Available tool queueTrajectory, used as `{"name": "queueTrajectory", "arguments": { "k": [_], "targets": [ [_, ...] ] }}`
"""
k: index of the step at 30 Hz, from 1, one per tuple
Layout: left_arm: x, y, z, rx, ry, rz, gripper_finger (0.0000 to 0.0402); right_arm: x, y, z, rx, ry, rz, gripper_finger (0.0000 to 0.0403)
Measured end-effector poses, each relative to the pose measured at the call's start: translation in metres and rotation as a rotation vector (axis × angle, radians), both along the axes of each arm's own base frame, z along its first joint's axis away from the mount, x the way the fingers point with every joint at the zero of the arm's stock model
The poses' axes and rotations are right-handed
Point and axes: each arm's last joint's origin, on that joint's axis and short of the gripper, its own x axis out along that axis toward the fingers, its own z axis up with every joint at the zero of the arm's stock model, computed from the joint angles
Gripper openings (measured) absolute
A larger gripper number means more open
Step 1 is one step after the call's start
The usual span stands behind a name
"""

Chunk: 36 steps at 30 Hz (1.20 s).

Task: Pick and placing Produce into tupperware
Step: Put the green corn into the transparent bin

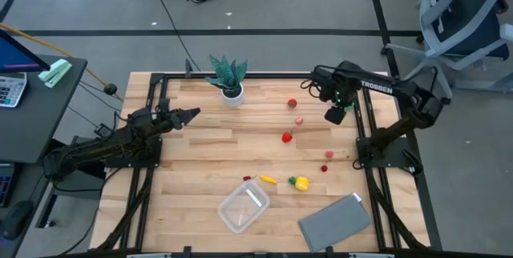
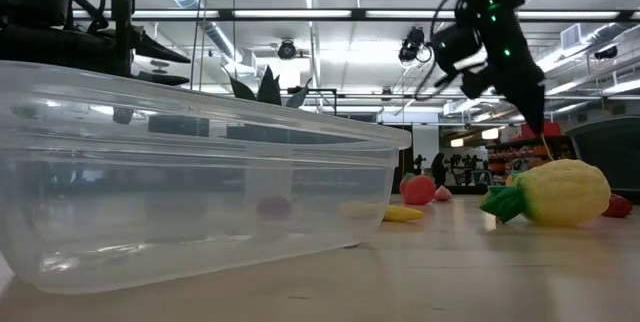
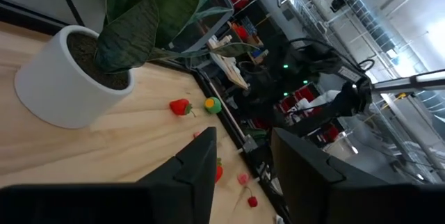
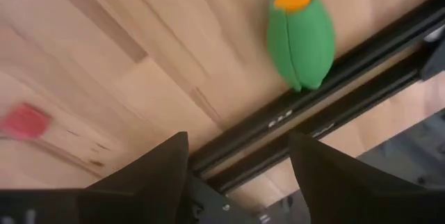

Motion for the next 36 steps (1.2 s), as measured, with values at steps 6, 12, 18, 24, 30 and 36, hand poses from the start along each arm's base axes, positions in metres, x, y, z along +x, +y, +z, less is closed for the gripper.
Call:
{"name": "queueTrajectory", "arguments": {
  "k": [6, 12, 18, 24, 30, 36],
  "targets": [
    [0.000, 0.000, 0.000, 0.002, 0.002, 0.000, 0.0143, -0.008, -0.009, -0.015, -0.090, 0.000, 0.128, 0.0255],
    [0.000, 0.000, 0.000, 0.001, 0.001, 0.000, 0.0147, -0.007, -0.020, -0.020, -0.106, -0.029, 0.154, 0.0269],
    [0.000, 0.000, 0.000, -0.016, -0.007, -0.001, 0.0144, -0.012, -0.031, -0.032, -0.064, -0.004, 0.106, 0.0287],
    [0.000, 0.000, 0.000, -0.019, -0.009, -0.001, 0.0135, -0.013, -0.044, -0.046, -0.040, 0.017, 0.067, 0.0298],
    [0.000, 0.000, 0.000, -0.022, -0.010, -0.001, 0.0139, -0.010, -0.054, -0.060, -0.042, 0.015, 0.054, 0.0298],
    [0.000, 0.000, 0.000, -0.022, -0.010, -0.001, 0.0133, -0.009, -0.060, -0.074, -0.016, 0.035, 0.044, 0.0298]
  ]
}}
